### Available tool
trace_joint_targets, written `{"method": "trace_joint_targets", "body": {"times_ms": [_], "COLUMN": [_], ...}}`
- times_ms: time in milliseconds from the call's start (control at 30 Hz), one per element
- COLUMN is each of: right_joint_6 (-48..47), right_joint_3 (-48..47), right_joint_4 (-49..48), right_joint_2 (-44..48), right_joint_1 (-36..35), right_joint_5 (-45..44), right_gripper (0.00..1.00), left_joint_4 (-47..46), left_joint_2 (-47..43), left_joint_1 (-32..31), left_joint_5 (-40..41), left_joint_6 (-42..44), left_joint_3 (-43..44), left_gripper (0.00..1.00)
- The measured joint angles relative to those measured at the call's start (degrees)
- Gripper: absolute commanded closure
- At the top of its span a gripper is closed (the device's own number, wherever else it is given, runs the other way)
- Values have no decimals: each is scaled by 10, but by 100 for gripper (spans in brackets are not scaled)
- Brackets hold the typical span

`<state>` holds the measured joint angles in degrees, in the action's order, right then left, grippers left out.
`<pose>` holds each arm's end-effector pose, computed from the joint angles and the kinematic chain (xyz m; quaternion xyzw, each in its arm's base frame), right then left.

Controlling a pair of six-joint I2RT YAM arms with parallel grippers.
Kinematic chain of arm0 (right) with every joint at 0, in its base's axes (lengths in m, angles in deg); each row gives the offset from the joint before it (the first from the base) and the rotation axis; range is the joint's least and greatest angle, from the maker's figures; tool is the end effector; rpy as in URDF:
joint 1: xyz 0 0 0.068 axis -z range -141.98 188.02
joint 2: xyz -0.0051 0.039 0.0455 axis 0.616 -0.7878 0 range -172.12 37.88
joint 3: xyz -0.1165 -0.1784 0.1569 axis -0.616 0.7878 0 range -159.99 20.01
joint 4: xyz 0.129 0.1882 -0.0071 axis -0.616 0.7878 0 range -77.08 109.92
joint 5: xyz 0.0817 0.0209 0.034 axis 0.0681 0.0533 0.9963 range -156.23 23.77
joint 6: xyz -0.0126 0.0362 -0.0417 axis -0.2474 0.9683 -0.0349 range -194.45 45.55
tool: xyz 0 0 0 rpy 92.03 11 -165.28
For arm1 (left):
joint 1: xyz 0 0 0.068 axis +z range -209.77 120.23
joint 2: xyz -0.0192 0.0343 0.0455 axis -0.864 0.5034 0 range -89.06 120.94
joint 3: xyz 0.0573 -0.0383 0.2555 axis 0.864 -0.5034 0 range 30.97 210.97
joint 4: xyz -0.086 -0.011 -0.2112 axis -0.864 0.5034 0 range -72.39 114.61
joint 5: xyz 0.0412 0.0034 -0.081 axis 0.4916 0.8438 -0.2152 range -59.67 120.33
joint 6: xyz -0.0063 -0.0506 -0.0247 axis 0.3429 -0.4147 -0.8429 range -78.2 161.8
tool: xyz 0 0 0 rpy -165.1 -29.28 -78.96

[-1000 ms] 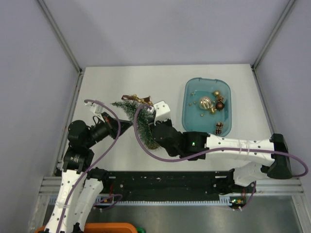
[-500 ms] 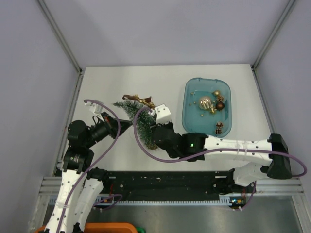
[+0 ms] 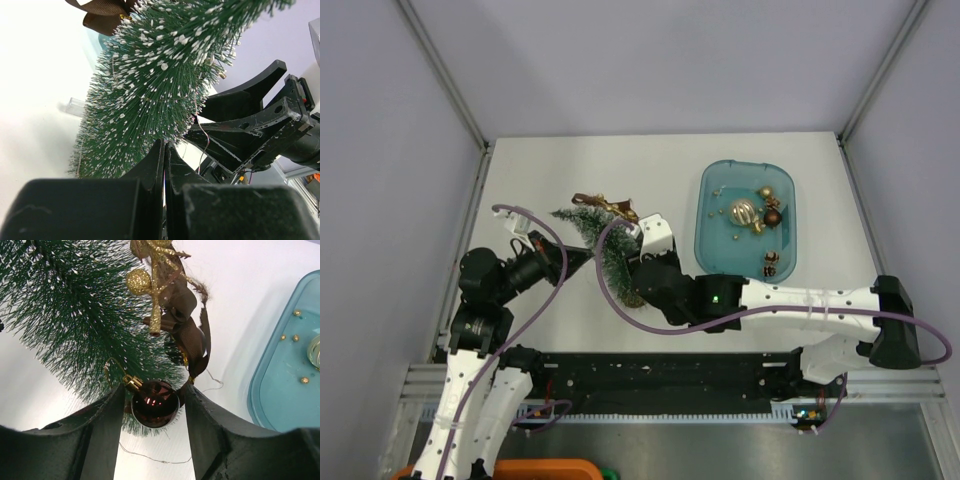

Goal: Decorate the small christmas tree

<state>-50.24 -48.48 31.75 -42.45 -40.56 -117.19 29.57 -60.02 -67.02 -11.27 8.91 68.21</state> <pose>0.0854 0.2678 0.3307 -0.1691 0.7950 0.1159 0.5709 0.0944 -0.0386 0.3200 0.0852 0.7192 -0.4627 0.5112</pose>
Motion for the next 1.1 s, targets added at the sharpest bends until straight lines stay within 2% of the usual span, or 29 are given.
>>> {"method": "trace_joint_targets", "body": {"times_ms": [400, 500, 633, 700, 1100], "right_joint_6": [9, 11, 11, 11, -2], "right_joint_3": [0, 0, 0, 0, 0], "right_joint_4": [1, 5, 17, 22, 54], "right_joint_2": [32, 50, 80, 95, 142], "right_joint_1": [0, 0, 0, 0, 0], "right_joint_5": [0, 0, -3, -7, -46], "right_gripper": [45, 42, 38, 37, 31], "left_joint_4": [0, 3, 30, 50, 209], "left_joint_2": [-1, -1, -1, -4, -27], "left_joint_1": [1, 2, 3, 3, 4], "left_joint_5": [0, 3, 10, 18, 88], "left_joint_6": [0, 3, 21, 35, 122], "left_joint_3": [0, 1, 12, 25, 123], "left_gripper": [100, 90, 60, 50, 31]}}
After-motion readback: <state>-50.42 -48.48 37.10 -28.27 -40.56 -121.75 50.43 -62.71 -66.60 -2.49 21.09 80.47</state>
